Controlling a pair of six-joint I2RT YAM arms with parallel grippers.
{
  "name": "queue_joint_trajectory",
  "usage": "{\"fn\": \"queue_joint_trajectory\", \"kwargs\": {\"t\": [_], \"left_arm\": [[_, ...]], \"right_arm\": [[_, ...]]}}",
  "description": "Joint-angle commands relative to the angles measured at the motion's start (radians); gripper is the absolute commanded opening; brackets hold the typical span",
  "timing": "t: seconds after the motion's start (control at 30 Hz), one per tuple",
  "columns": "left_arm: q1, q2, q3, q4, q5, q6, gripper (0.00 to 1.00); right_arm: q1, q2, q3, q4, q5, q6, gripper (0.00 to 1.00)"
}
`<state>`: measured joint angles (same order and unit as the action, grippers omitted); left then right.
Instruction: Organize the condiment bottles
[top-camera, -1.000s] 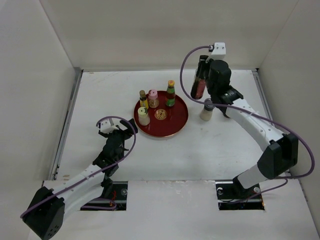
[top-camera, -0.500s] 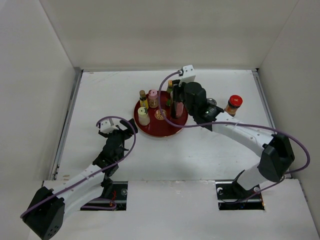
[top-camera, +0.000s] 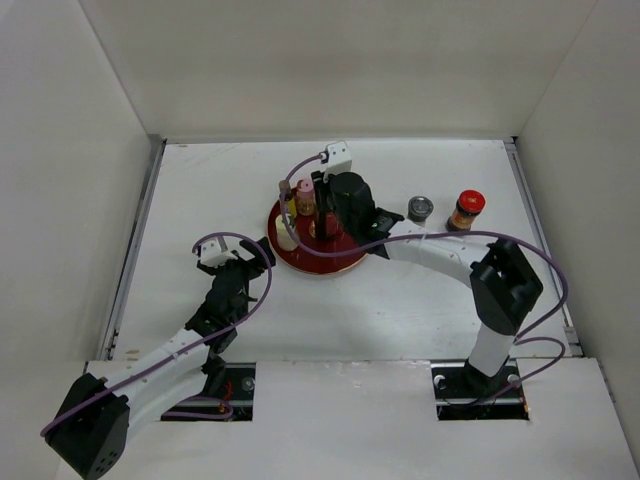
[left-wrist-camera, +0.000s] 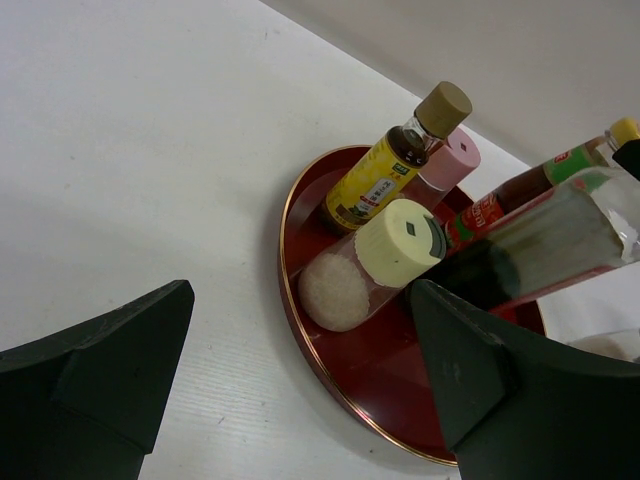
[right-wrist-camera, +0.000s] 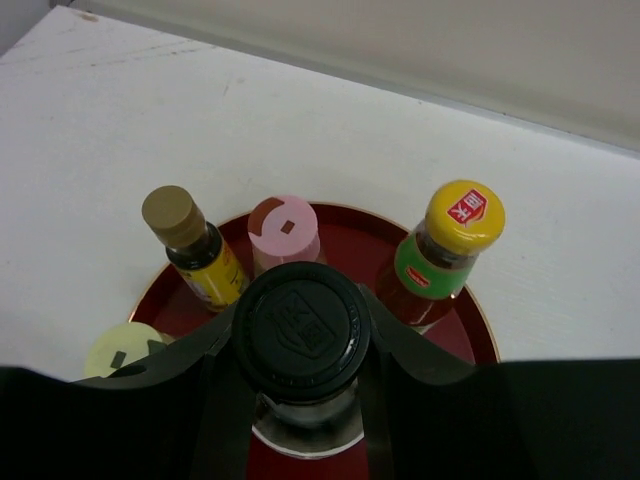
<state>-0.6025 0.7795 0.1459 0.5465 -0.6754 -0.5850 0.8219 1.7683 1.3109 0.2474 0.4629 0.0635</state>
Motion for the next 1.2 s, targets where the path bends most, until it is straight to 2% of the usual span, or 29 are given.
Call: {"fn": "queue_joint_trajectory", "kwargs": {"t": [0.0, 0.23, 0.43, 0.53, 0.67, 0.83, 0.97, 1.07, 1.17], "left_arm": [[0.004, -0.011, -0.005, 0.043, 0.005, -0.007, 0.91], [0.004, -0.002, -0.005, 0.046, 0.005, -0.007, 0.91], [0.004, 0.006, -0.003, 0.049, 0.005, -0.007, 0.91], [0.004, 0.007, -0.003, 0.050, 0.005, -0.007, 0.91], [0.002, 0.012, -0.002, 0.050, 0.005, -0.007, 0.91], [0.002, 0.007, -0.002, 0.047, 0.005, -0.007, 0.91], [0.007, -0.008, -0.005, 0.043, 0.005, -0.007, 0.91], [0.007, -0.003, -0.005, 0.044, 0.005, -0.007, 0.91], [0.002, 0.007, -0.002, 0.050, 0.005, -0.007, 0.91]], "right_arm": [[0.016, -0.015, 0.097, 0.177, 0.011, -0.010, 0.32], [0.019, 0.023, 0.111, 0.181, 0.006, -0.005, 0.34], [0.027, 0.043, 0.079, 0.178, 0.013, 0.002, 0.49], [0.033, 0.025, 0.053, 0.181, 0.017, 0.005, 0.60], [0.035, -0.012, 0.036, 0.181, 0.022, 0.007, 0.70], [0.038, -0.136, -0.037, 0.181, 0.055, 0.002, 0.83], [0.021, -0.320, -0.197, 0.181, 0.083, 0.018, 0.90], [-0.068, -0.456, -0.347, 0.164, 0.111, 0.041, 0.96], [-0.181, -0.521, -0.446, 0.090, 0.154, 0.105, 1.00]]}}
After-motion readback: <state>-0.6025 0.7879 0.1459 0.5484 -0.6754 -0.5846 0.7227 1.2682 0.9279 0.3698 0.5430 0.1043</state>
